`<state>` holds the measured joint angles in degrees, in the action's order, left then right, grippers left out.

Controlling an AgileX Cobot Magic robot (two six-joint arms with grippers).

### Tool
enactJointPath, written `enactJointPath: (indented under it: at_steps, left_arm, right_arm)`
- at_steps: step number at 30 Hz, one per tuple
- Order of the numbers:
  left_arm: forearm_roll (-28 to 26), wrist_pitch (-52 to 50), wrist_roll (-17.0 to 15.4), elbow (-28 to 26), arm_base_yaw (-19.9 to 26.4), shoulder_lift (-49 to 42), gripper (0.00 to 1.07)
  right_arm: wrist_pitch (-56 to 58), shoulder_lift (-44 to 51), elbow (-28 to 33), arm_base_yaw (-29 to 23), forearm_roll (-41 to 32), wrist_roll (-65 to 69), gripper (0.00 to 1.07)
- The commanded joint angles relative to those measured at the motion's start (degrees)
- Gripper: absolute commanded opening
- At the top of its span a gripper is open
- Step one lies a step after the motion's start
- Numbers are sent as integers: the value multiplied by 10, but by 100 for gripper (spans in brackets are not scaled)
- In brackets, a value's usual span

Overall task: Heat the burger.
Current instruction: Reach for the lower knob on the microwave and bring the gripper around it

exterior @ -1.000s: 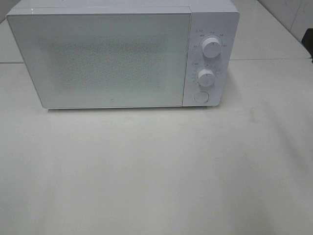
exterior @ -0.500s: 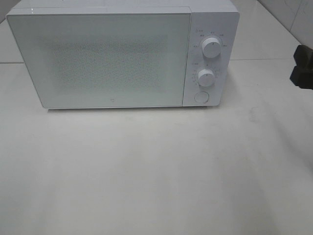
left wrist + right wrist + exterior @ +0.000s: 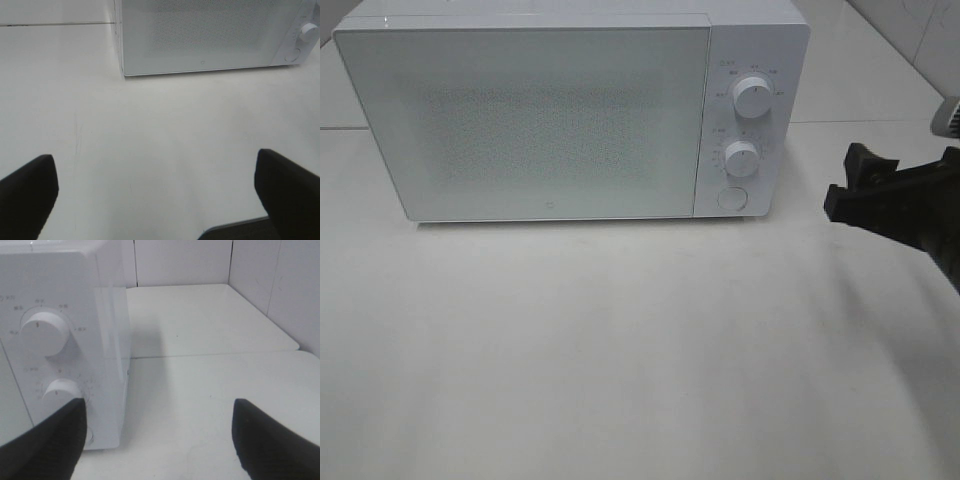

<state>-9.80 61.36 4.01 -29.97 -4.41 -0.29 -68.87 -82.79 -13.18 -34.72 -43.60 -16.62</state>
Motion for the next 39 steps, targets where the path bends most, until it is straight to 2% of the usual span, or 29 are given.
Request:
enactJointPath:
  at_steps: [1, 6, 12, 39]
  left_arm:
    - [-5, -6, -3, 2, 1, -9, 100]
    - [-5, -6, -3, 2, 1, -9, 100]
    - [-5, -6, -3, 2, 1, -9, 100]
    - [-5, -6, -3, 2, 1, -9, 100]
  right_arm:
    - [-32, -31, -17, -55, -52, -15, 77]
    - [-56, -71, -45, -95, -95, -22, 77]
    - [-68, -113, -83, -123, -113, -22, 76]
    - [-52, -217, -189, -125, -103, -22, 76]
